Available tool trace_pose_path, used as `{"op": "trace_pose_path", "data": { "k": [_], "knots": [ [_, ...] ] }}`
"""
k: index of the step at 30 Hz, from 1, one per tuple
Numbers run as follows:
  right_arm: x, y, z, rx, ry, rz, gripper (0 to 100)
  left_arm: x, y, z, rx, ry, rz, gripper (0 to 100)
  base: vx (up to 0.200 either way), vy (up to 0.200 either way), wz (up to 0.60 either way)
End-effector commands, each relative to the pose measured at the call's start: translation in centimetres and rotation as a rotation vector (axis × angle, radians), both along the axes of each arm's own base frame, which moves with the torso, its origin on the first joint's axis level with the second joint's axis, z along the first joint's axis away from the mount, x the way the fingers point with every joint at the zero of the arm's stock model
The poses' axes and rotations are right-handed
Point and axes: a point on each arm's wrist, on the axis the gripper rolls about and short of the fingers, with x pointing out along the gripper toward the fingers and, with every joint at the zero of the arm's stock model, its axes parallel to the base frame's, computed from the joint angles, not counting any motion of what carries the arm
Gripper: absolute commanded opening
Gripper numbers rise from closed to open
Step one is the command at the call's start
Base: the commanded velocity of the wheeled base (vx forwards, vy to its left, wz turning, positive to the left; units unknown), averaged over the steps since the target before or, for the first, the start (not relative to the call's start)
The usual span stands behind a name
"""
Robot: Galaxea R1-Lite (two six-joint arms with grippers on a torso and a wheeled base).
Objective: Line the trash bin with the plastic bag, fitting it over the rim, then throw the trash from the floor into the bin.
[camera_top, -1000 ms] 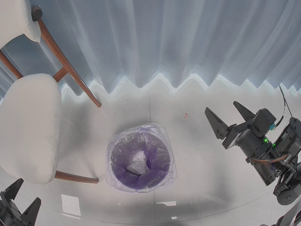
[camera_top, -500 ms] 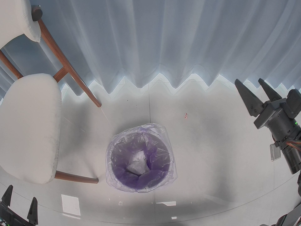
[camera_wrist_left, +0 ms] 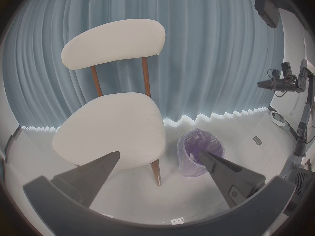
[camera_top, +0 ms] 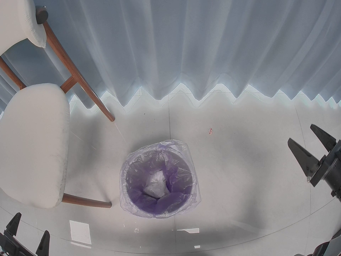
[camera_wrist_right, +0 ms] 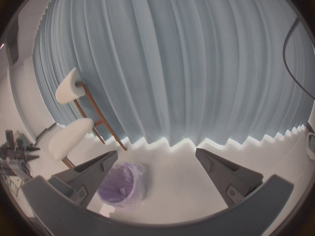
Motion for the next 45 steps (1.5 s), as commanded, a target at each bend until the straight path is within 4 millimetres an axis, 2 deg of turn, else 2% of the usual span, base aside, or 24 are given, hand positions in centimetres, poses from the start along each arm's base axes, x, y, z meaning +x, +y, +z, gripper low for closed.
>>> {"op": "trace_pose_path", "data": {
  "k": [1,8,9,12,14,17,18,19,22,26,28,30,31,34,40,42,43,45],
  "knots": [
    [-1.4,-1.3,-1.8,-0.07,0.028,-0.075,100,0.0,0.0,-0.8,-0.015,0.036,0.01,100,0.0,0.0,0.0],
    [-1.7,-2.6,-4.4,-0.137,0.113,-0.205,100,0.0,0.0,-0.8,-0.028,0.036,0.015,100,0.0,0.0,0.0],
    [-2.1,-3.2,-5.7,-0.153,0.154,-0.239,100,0.0,0.0,-0.8,-0.029,0.034,0.013,100,0.0,0.0,0.0],
    [-4.0,-4.0,-7.3,-0.158,0.16,-0.255,100,0.0,0.0,-0.8,-0.028,0.034,0.015,100,0.0,0.0,0.0],
    [-4.9,-4.4,-7.6,-0.152,0.171,-0.26,100,0.0,0.0,-0.8,-0.028,0.034,0.015,100,0.0,0.0,0.0],
    [-7.4,-5.6,-8.7,-0.121,0.194,-0.337,100,0.0,0.0,-0.8,-0.033,0.035,0.016,100,0.0,0.0,0.0],
    [-7.4,-5.6,-8.7,-0.121,0.194,-0.337,100,0.0,0.0,-0.8,-0.033,0.035,0.016,100,0.0,0.0,0.0],
    [-8.8,-6.1,-9.9,-0.139,0.246,-0.385,100,0.0,0.0,-0.8,-0.036,0.035,0.016,100,0.0,0.0,0.0],
    [-11.1,-6.5,-11.9,-0.144,0.3,-0.434,100,0.0,0.0,-0.8,-0.044,0.034,0.021,100,0.0,0.0,0.0],
    [-12.4,-6.6,-11.8,-0.102,0.257,-0.481,100,0.0,0.0,-0.8,-0.044,0.034,0.021,100,0.0,0.0,0.0],
    [-12.9,-6.6,-11.9,-0.077,0.199,-0.424,100,0.0,0.0,-0.8,-0.044,0.034,0.021,100,0.0,0.0,0.0],
    [-13.4,-6.3,-12.0,-0.046,0.139,-0.286,100,0.0,0.0,-0.8,-0.044,0.034,0.021,100,0.0,0.0,0.0],
    [-13.4,-6.2,-12.0,-0.031,0.139,-0.231,100,0.0,0.0,-0.8,-0.044,0.032,0.021,100,0.0,0.0,0.0],
    [-13.3,-6.1,-12.0,-0.009,0.149,-0.213,100,0.0,0.0,-0.8,-0.044,0.032,0.023,100,0.0,0.0,0.0],
    [-13.3,-6.0,-12.0,-0.102,0.142,-0.158,100,0.0,0.0,-0.8,-0.044,0.032,0.023,100,0.0,0.0,0.0],
    [-13.3,-5.8,-12.0,-0.069,0.159,-0.279,100,0.0,0.0,-0.8,-0.044,0.032,0.023,100,0.0,0.0,0.0],
    [-13.3,-5.8,-12.0,-0.069,0.159,-0.279,100,0.0,0.0,-0.8,-0.044,0.032,0.023,100,0.0,0.0,0.0],
    [-13.2,-5.5,-12.0,-0.034,0.165,-0.485,100,0.0,0.0,-0.8,-0.044,0.032,0.023,100,0.0,0.0,0.0]
  ]
}}
